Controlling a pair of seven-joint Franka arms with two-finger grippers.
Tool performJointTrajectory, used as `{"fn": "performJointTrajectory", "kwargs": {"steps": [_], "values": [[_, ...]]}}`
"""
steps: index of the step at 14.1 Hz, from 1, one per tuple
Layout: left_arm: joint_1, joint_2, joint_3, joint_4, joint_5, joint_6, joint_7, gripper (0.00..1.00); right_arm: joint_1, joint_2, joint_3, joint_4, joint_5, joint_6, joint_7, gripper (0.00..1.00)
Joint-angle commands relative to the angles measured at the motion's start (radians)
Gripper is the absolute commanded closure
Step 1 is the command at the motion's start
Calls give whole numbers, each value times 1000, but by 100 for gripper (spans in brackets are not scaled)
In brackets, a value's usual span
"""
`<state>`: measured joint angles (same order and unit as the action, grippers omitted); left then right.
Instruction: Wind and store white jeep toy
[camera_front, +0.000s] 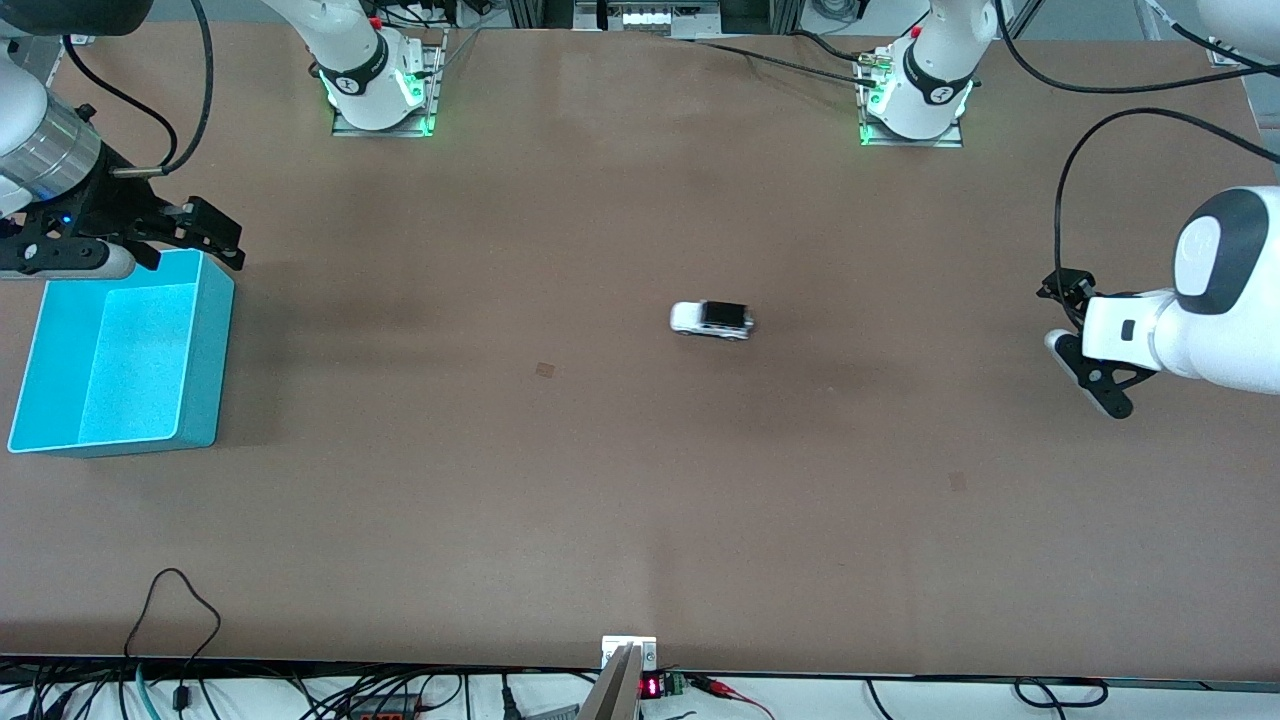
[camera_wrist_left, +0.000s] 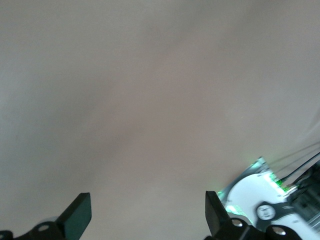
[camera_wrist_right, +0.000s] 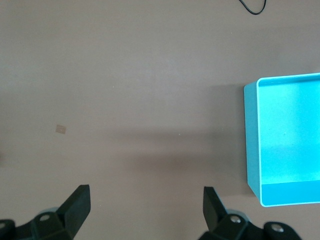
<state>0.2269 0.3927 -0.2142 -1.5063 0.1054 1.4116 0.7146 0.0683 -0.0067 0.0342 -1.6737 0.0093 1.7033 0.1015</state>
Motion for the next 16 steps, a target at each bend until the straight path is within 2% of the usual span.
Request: {"fn": "performJointTrajectory", "kwargs": {"steps": [1, 4, 7, 10, 13, 16], "values": [[6, 2, -59, 101, 8, -101, -188, 0, -1, 2, 3, 15, 3, -14, 1, 0], [-13, -6, -73, 169, 2, -164, -349, 0, -1, 2, 3, 15, 3, -14, 1, 0], [-76, -76, -36, 141, -21, -125, -508, 0, -1, 1, 3, 15, 3, -14, 1, 0], [-164, -182, 60, 86, -74, -33, -616, 0, -1, 1, 3, 15, 3, -14, 3, 0], [-225, -244, 208, 49, -190, 97, -659, 0, -1, 1, 3, 15, 3, -14, 1, 0], [-260, -352, 263, -69, -185, 203, -664, 0, -1, 2, 3, 15, 3, -14, 1, 0]]}}
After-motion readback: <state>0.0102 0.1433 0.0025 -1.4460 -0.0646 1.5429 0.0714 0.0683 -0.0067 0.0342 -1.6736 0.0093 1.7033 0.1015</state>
